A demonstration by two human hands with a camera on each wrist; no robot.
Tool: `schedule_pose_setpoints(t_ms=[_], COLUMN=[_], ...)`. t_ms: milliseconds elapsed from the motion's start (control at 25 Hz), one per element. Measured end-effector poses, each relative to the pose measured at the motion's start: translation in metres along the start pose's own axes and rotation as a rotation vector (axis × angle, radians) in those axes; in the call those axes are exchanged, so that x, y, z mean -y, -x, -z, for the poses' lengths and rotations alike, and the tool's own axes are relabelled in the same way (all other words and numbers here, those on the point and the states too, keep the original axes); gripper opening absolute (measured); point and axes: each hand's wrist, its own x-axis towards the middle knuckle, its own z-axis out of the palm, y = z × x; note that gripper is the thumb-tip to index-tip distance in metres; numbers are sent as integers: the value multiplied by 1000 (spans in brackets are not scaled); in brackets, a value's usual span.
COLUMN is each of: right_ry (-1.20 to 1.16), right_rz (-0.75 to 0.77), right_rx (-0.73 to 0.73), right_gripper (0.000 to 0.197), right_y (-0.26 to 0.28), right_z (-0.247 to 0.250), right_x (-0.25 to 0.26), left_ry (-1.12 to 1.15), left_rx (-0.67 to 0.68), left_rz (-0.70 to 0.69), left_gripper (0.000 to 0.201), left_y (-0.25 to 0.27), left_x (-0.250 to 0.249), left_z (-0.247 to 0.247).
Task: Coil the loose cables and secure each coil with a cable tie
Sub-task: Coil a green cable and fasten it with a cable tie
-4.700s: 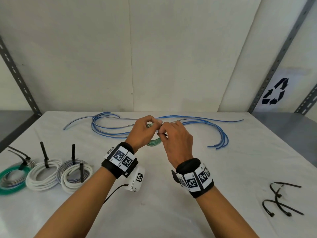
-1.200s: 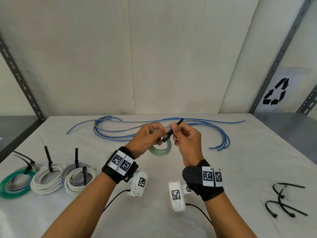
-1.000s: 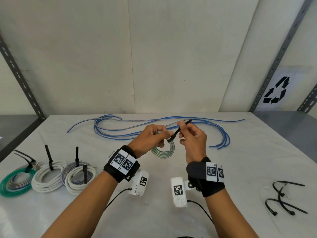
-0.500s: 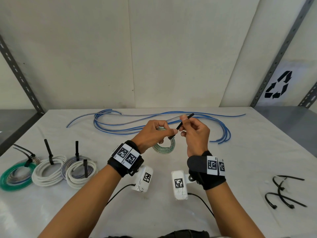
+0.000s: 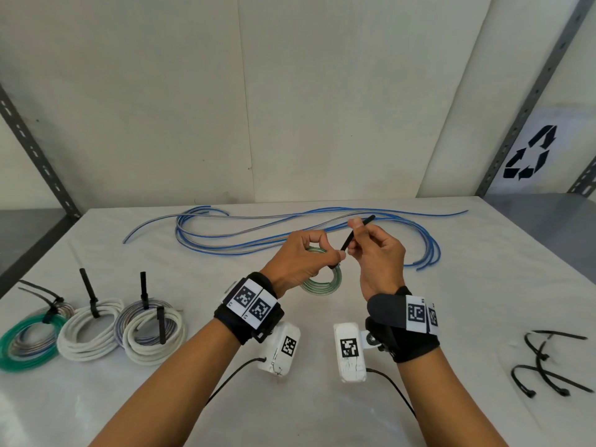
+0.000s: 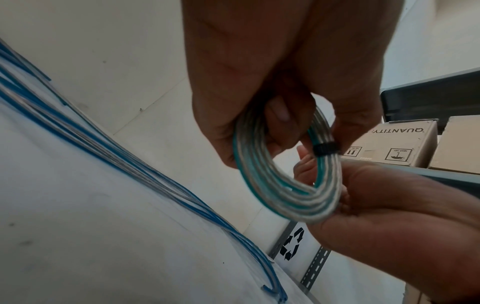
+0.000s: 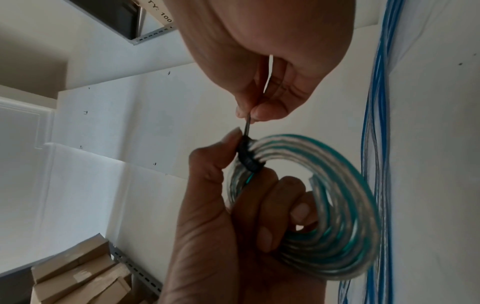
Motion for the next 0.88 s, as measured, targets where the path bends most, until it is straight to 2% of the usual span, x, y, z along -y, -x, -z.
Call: schedule_pose_setpoints(t_ms=[360, 480, 560, 640, 720, 800, 880], right_ry=[3, 19, 40, 127, 199, 200, 156], right_rz=[-73, -51, -104, -118, -70, -42, -32], right_rx=[0, 45, 161, 357, 476, 450, 373], right_gripper=[13, 22, 31, 25, 18, 14, 13], right_y=[-5, -4, 5, 15, 22, 22, 17], right_z=[3, -3, -12, -19, -22, -22, -18], right_x=[-7, -3, -1, 0, -2, -2, 0], left_ry=[13, 58, 204, 422, 581, 562, 420], left_rx=[32, -54, -183, -304, -344, -318, -256], left_rz=[13, -20, -31, -10, 0, -29, -69], left_gripper=[31, 27, 29, 30, 32, 29, 25], left_y=[-7, -7, -8, -9, -10, -9, -4], left_x=[14, 12, 10, 8, 6, 6, 5], left_z=[-2, 4, 12, 22, 30, 33, 36])
